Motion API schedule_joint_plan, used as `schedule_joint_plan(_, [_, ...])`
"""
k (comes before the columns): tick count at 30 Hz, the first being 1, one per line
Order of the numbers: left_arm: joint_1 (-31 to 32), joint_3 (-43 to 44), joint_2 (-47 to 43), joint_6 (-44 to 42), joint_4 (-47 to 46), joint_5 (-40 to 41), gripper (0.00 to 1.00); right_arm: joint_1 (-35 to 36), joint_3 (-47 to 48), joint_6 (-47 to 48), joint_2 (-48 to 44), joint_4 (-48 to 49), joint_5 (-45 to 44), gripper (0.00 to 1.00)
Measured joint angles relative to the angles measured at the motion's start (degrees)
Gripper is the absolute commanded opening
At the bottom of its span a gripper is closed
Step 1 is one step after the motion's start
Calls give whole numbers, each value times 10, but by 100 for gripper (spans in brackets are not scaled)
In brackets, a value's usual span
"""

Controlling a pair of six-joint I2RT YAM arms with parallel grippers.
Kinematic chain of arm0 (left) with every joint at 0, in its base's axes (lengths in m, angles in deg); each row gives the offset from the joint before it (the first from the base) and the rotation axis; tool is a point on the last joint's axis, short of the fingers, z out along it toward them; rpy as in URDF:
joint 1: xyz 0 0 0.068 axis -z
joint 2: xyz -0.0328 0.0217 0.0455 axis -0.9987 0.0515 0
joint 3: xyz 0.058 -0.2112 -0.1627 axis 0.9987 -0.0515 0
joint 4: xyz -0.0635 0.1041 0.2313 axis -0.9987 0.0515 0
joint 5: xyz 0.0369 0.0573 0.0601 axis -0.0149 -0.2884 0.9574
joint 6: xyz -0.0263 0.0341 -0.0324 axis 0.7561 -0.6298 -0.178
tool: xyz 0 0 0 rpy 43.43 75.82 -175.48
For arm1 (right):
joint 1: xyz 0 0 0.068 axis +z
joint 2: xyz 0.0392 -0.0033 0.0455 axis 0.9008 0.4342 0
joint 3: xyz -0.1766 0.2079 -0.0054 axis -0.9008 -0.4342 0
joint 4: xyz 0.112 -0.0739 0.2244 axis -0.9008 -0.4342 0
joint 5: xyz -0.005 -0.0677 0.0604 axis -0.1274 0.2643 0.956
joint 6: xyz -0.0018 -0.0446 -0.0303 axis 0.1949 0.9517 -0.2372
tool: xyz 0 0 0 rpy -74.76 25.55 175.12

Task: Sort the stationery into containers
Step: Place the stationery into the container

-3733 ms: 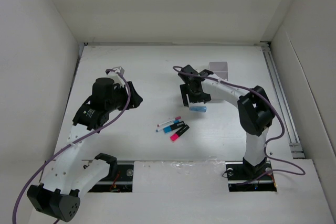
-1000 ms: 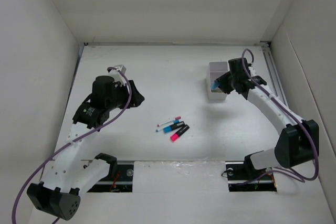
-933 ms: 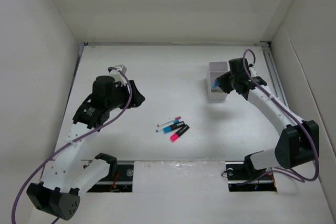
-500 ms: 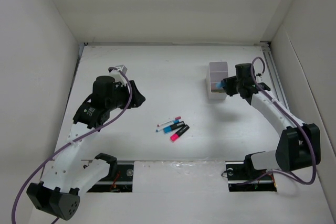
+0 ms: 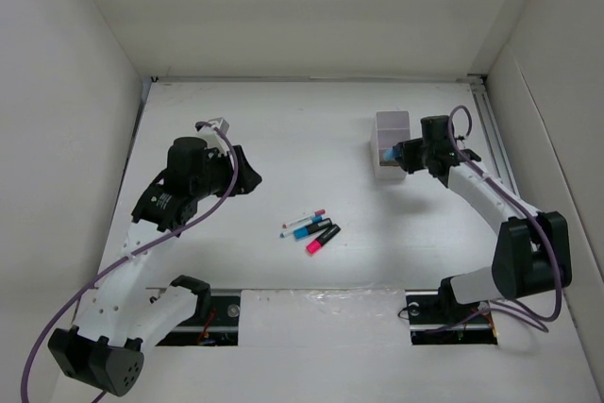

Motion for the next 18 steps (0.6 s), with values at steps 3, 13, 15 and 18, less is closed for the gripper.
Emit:
schedule_joint_plan(3, [0, 0, 0, 0, 0, 0, 51, -2, -1, -5, 5, 7, 4, 32])
schedule_joint_plan(13, [0, 0, 0, 0, 0, 0, 51, -8, -4, -14, 5, 13, 9, 63])
schedule_joint_plan(15, [0, 0, 0, 0, 0, 1, 51, -8, -4, -14, 3, 13, 9, 63])
schedule_joint_plan(18, [0, 0, 0, 0, 0, 2, 51, -8, -7, -8, -8, 12, 9, 55])
